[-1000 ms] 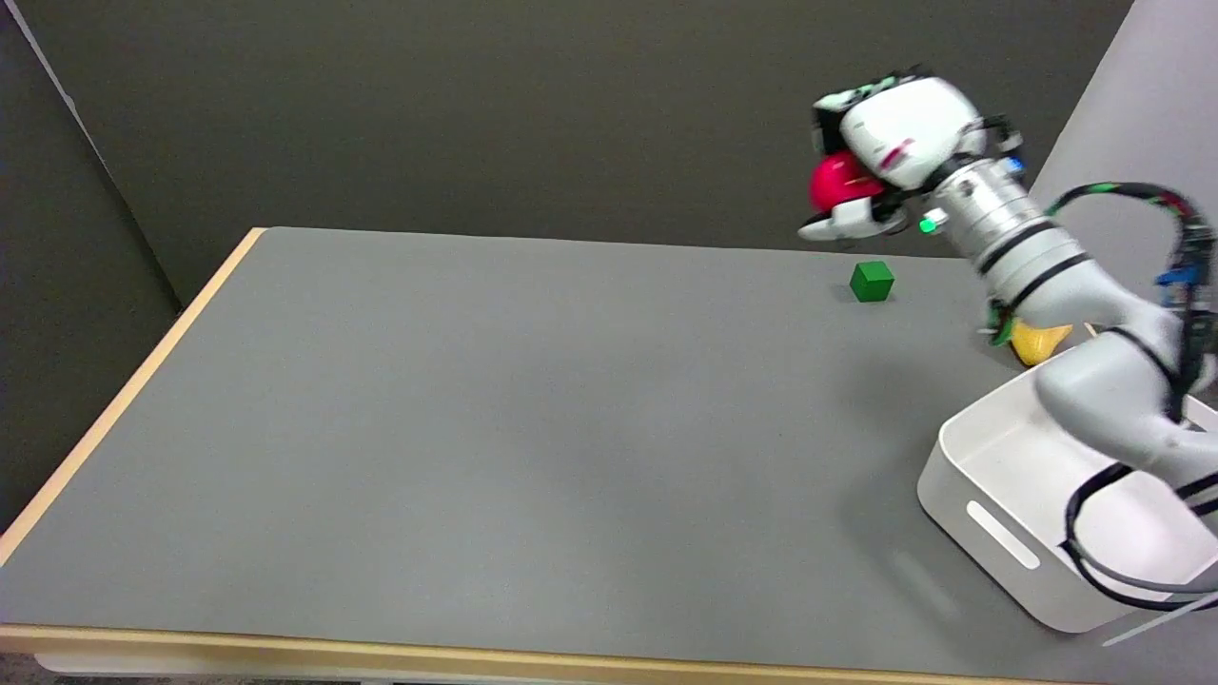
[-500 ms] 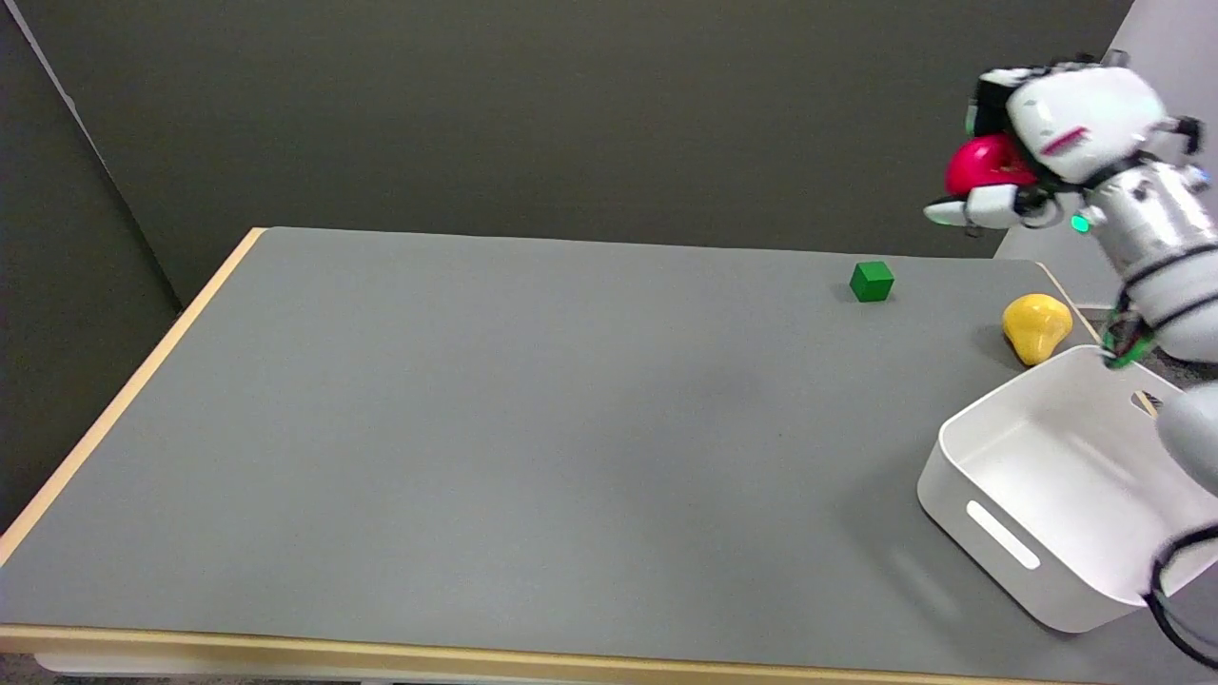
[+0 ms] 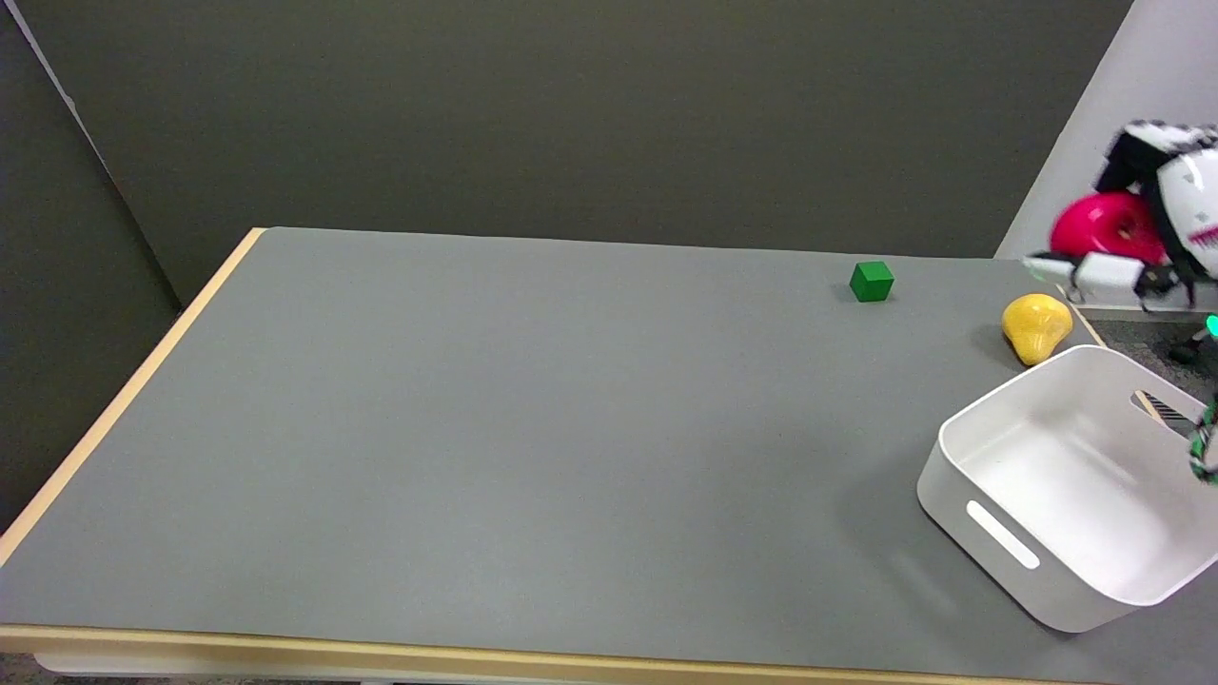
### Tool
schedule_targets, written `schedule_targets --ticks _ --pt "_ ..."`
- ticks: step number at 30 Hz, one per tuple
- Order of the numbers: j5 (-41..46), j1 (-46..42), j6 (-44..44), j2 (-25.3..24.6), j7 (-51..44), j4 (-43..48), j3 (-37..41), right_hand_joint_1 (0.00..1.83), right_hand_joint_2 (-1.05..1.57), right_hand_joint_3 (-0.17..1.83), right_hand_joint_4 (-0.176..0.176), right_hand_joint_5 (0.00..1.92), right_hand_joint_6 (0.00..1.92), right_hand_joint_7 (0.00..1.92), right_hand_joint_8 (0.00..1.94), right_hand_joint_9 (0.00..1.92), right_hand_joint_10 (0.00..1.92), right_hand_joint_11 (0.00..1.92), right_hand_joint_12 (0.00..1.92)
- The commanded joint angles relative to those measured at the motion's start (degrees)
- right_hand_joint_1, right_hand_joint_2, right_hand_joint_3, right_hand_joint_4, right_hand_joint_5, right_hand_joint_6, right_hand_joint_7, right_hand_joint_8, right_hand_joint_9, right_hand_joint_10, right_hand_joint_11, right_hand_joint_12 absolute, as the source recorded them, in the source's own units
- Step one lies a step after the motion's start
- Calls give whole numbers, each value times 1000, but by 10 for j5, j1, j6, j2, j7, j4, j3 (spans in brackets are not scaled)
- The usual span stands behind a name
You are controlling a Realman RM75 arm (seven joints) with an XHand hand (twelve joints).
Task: Place the red apple into the white box.
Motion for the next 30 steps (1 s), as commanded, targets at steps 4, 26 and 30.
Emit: schedule_targets --ticks 4,26,30 --pt "156 -116 237 -61 -11 -191 -56 1347 951 540 -142 697 1596 880 1266 760 1467 624 1671" --pt "202 -117 224 -31 -11 -227 -155 904 1142 332 121 617 1560 806 1130 907 1752 518 1876" --pt "221 -130 263 -30 -11 -221 -180 381 770 923 113 357 689 553 693 723 1719 236 1921"
